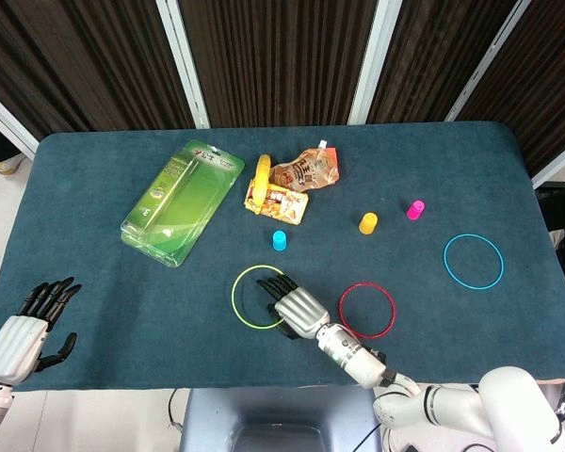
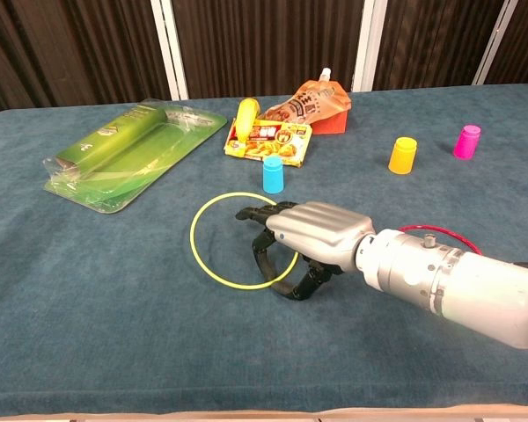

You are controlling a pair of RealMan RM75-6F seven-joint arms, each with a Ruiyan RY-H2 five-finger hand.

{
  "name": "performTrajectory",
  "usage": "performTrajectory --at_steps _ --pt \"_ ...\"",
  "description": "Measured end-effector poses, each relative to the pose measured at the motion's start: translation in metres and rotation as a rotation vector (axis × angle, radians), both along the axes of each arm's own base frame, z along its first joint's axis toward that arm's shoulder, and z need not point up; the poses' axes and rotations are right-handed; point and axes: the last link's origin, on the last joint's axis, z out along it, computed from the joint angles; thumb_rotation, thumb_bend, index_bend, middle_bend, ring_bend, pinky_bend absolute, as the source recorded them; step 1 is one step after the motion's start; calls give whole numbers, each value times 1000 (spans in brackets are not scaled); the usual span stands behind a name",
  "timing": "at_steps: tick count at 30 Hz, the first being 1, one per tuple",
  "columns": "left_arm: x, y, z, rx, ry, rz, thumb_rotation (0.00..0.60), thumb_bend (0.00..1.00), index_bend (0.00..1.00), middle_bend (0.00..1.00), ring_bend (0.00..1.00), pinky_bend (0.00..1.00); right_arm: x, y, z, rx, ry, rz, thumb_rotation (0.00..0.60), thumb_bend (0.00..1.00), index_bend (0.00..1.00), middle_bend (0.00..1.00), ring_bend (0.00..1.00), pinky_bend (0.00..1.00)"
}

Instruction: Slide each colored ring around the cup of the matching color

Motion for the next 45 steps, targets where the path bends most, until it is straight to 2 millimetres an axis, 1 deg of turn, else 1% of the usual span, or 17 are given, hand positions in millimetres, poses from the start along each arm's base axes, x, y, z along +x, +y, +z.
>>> performTrajectory --at_steps 7,13,16,20,25,28,29,33,35,40,43,45 --pt "0 0 1 2 -2 0 600 461 0 0 0 0 6 -3 5 -22 -19 12 600 528 778 119 0 0" --pt "-1 0 0 -1 -2 2 600 461 0 0 0 0 18 -16 16 -71 -38 25 600 527 778 120 0 0" --pt "-1 0 0 -2 -2 4 600 462 0 0 0 0 26 -28 24 -109 -45 19 600 527 778 120 0 0" --pt "-1 1 0 -2 -1 7 600 461 0 0 0 0 33 -50 34 -163 -40 -10 600 528 778 125 0 0" --pt "-2 3 -1 -7 3 12 600 460 0 0 0 0 34 -74 37 -203 -9 -58 600 527 773 128 0 0" --pt "-2 3 -1 -8 6 14 600 460 0 0 0 0 33 -83 34 -204 9 -87 600 528 712 129 0 0" --pt "-2 4 -1 -8 7 15 600 460 0 0 0 0 33 -85 31 -197 17 -96 600 528 663 129 0 0" --pt "-2 3 -2 -7 8 17 600 461 0 0 0 0 35 -86 22 -164 29 -102 600 527 513 125 0 0" --pt "-2 3 -1 -7 8 17 600 461 0 0 0 0 34 -85 20 -156 29 -99 600 527 473 124 0 0" --pt "-1 2 0 -4 3 13 600 460 0 0 0 0 34 -80 26 -157 11 -91 600 528 446 124 0 0" --pt "0 0 2 1 -1 8 600 460 0 0 0 0 33 -73 35 -164 -14 -78 600 527 432 124 0 0" --pt "0 -1 3 6 -4 5 600 461 0 0 0 0 29 -62 44 -173 -31 -54 600 527 429 124 0 0"
